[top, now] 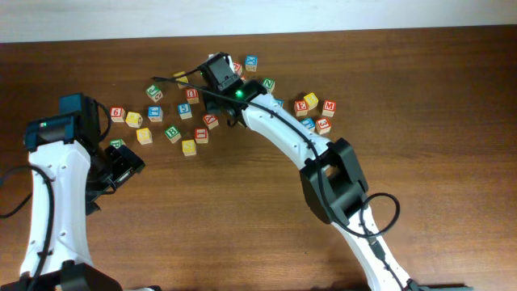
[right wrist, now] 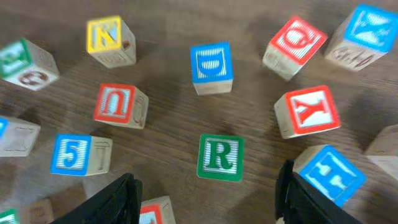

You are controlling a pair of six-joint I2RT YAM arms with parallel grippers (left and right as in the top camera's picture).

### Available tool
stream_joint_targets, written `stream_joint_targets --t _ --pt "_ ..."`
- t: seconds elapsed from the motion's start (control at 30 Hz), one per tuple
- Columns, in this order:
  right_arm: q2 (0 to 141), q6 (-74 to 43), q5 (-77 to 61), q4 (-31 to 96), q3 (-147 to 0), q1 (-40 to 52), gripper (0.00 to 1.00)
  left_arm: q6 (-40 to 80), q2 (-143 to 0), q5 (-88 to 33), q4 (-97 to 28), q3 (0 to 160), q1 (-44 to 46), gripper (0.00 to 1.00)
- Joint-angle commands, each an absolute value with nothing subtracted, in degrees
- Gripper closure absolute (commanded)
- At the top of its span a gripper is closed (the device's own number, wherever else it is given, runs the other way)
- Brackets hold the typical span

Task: Spell out RSS

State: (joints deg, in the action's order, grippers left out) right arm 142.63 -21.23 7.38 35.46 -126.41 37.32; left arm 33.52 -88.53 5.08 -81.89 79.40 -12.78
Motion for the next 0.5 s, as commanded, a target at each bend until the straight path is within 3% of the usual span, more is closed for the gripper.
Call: stream_joint_targets --t 0.0,0.1,0.17,0.27,0.47 --pt "145.8 -21.5 6.7 34.4 -126.5 38.0 0.38 34.1 -88.5 5.3 -81.9 79.6 -12.8 0.01" --pt "148.5 -21.5 6.7 31.4 -126.5 37.9 0.38 34.1 -88.5 5.3 -81.9 79.6 -12.8 0.01" --pt "149.1 -21.5 8.6 31.0 -126.5 37.9 0.5 34.1 -88.5 5.3 -81.9 79.6 -12.8 0.01" --pt "149.4 -21.5 10.4 30.5 -126.5 37.9 0.52 34.1 -88.5 5.3 -81.9 79.6 -12.8 0.01" --pt "149.5 -21.5 10.4 29.5 -126.5 37.9 0.67 34.1 -88.5 5.3 -81.9 79.6 -12.8 0.01"
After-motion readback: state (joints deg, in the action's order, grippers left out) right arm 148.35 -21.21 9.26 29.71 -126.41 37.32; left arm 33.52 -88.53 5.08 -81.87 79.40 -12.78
